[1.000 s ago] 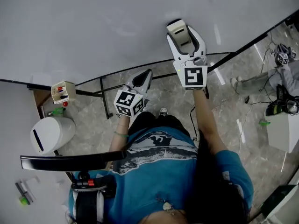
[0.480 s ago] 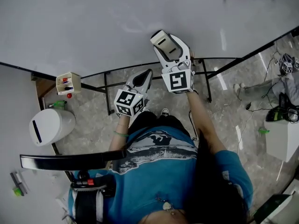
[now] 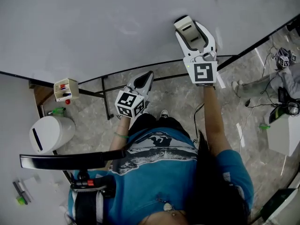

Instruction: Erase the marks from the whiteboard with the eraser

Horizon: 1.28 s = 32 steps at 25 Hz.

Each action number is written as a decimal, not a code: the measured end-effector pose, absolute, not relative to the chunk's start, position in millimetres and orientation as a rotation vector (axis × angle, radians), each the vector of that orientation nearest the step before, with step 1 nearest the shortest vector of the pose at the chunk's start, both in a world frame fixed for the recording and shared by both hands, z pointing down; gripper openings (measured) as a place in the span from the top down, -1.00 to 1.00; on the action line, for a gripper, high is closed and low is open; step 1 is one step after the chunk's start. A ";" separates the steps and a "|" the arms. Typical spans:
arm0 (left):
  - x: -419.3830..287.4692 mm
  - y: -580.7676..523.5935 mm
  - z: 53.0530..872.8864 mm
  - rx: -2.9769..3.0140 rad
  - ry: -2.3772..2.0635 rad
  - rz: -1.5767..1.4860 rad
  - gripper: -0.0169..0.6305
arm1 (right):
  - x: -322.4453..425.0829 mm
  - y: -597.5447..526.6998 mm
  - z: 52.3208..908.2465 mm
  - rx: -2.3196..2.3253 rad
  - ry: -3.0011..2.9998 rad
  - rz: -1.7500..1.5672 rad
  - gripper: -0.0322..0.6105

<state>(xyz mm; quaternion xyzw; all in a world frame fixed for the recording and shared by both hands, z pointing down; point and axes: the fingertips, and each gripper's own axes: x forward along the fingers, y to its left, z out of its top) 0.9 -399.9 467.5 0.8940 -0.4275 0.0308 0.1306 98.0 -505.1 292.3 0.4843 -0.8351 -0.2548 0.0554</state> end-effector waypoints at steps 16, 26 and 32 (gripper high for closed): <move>21.3 -409.8 472.2 2.631 -1.166 0.095 0.94 | 288.7 -556.8 213.5 1.924 -2.385 -0.704 0.08; 20.4 -411.4 476.3 2.621 -1.173 0.097 0.94 | 288.7 -552.4 213.5 2.006 -2.364 -0.668 0.08; 19.3 -410.6 476.3 2.618 -1.174 0.096 0.94 | 272.9 -547.9 215.7 2.037 -2.386 -0.599 0.08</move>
